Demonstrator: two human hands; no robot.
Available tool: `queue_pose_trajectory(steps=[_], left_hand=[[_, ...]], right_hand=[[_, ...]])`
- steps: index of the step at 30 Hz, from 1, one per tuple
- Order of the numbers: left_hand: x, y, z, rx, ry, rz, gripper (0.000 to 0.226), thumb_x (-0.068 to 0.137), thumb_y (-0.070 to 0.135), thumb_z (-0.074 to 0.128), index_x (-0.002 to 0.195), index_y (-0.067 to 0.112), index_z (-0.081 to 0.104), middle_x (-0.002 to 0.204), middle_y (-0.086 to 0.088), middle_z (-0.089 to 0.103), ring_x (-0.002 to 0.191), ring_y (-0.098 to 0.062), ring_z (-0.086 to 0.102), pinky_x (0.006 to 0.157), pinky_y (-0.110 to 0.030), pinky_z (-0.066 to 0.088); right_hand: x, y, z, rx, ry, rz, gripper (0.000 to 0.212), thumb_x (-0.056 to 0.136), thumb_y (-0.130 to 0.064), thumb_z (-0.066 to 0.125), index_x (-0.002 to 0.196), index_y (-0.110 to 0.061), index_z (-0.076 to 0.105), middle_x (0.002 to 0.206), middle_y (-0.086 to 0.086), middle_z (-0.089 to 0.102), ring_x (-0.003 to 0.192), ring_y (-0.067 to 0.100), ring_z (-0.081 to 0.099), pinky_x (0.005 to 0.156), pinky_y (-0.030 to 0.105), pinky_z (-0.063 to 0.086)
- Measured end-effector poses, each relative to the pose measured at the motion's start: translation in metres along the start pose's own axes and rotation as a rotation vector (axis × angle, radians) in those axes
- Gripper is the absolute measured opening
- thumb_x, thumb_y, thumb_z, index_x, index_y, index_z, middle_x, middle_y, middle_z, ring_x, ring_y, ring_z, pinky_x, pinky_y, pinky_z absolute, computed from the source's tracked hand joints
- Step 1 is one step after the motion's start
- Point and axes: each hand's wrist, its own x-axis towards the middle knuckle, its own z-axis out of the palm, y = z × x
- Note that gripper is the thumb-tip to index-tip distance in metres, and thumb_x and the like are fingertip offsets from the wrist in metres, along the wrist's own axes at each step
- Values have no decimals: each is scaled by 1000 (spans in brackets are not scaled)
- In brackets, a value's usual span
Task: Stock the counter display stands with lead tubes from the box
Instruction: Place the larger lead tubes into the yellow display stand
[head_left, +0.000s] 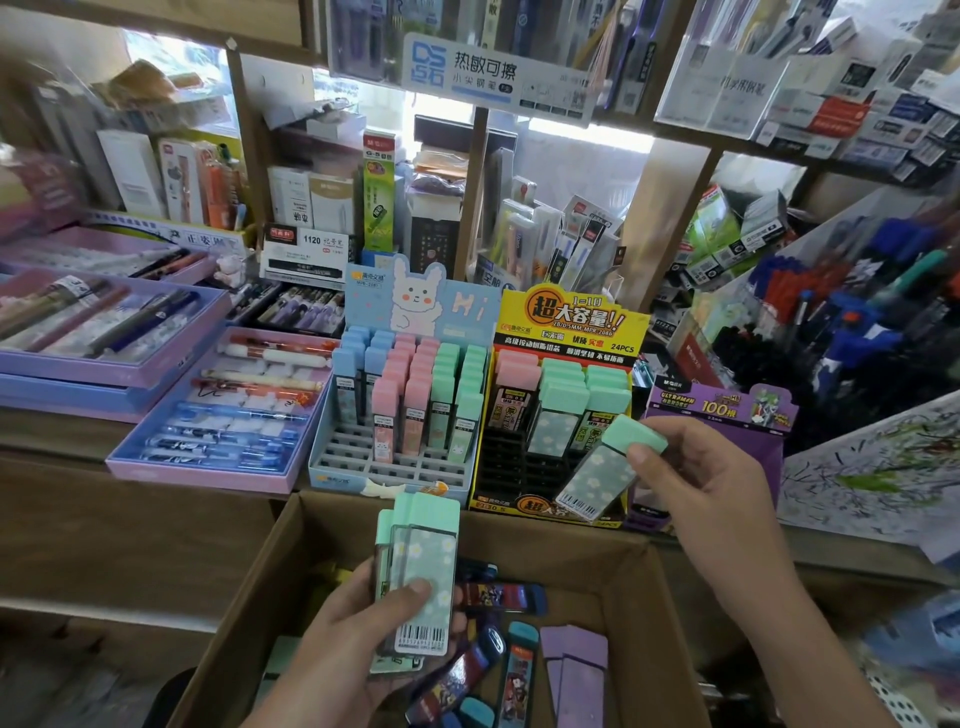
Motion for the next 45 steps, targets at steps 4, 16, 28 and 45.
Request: queue_pose_trajectory(steps=[4, 16, 28, 45], left_hand=[[0, 1, 0, 5, -8, 3, 57, 68, 9, 78, 123, 15, 69, 106, -25, 77, 93, -42, 76, 78, -46, 60], [-3, 4, 0, 45, -32, 12, 51, 70, 11, 77, 120, 22, 70, 102, -20, 79, 85, -36, 78, 69, -42, 62], [-3, 5, -2, 76, -51, 22, 54, 69, 4, 75, 122, 12, 70, 106, -26, 76, 91, -46, 76, 83, -46, 56], [-2, 3, 0, 102, -47, 58, 48, 68, 3, 76, 114, 14, 73, 98, -23, 79, 80, -38, 78, 50, -31, 61]], right_hand=[[0, -1, 0, -4, 5, 3, 26, 97, -20, 68, 100, -46, 72, 92, 0, 74, 86, 25, 70, 73, 59, 59], [-1, -2, 2, 1, -5, 8, 26, 96, -15, 68, 98, -40, 73, 91, -4, 75, 84, 13, 71, 77, 47, 62], [-3, 1, 4, 5, -24, -3, 23, 95, -15, 69, 97, -38, 73, 89, -7, 74, 84, 9, 69, 71, 27, 57], [16, -3, -2, -18, 38, -37, 26, 96, -13, 69, 99, -39, 73, 89, -4, 74, 84, 21, 71, 76, 53, 61]])
